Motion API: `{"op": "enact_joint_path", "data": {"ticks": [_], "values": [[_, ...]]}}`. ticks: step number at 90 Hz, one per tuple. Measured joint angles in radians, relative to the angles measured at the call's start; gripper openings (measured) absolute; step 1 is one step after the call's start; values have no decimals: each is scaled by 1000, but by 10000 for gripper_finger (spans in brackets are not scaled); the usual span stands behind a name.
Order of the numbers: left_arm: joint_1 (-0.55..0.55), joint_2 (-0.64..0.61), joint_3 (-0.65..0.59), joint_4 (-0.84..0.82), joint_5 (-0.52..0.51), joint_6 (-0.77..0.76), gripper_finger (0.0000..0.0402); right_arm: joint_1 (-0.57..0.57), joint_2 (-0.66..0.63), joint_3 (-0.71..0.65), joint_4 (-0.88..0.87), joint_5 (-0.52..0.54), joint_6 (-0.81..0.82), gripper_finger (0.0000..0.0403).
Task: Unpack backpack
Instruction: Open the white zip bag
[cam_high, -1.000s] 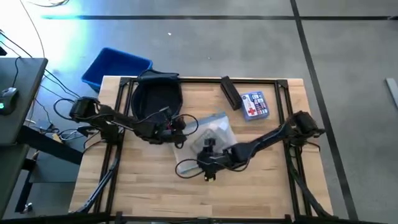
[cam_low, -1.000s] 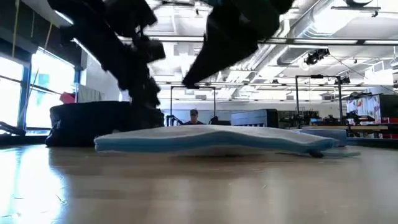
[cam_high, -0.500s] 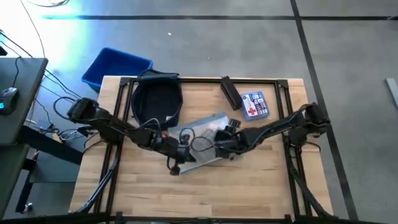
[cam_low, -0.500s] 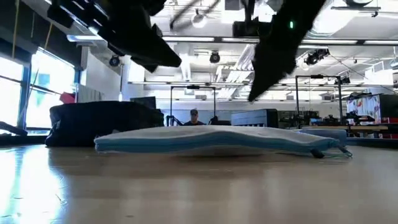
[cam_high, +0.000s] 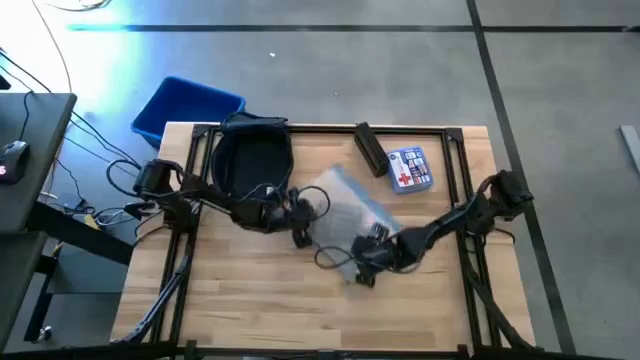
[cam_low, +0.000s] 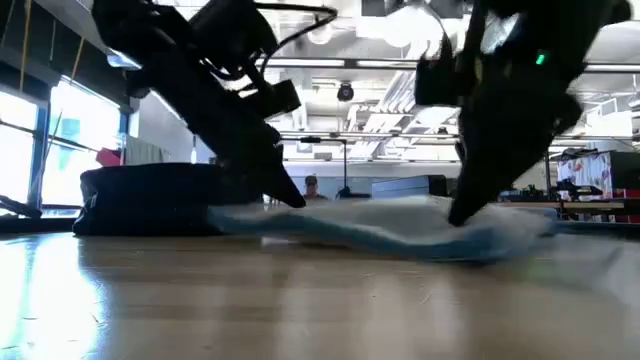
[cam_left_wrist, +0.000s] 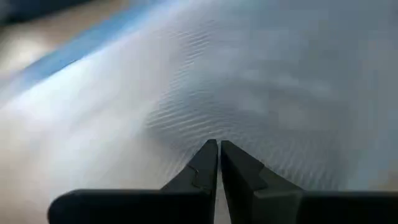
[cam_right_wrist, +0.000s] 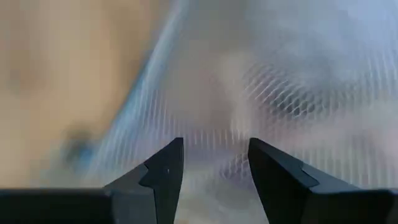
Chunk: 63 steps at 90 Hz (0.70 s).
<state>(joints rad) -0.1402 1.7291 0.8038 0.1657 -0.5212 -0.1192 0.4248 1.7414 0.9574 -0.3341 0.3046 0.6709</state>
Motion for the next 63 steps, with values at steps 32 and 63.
{"op": "enact_joint_path", "data": {"ticks": [32,63], "values": [[-116,-135,9,-53,-288,10,0,49,-32,10,547,241,-399,165],[-153,-67,7,-19,68,-28,0,-31,-86,33,-316,363,235,165]]}}
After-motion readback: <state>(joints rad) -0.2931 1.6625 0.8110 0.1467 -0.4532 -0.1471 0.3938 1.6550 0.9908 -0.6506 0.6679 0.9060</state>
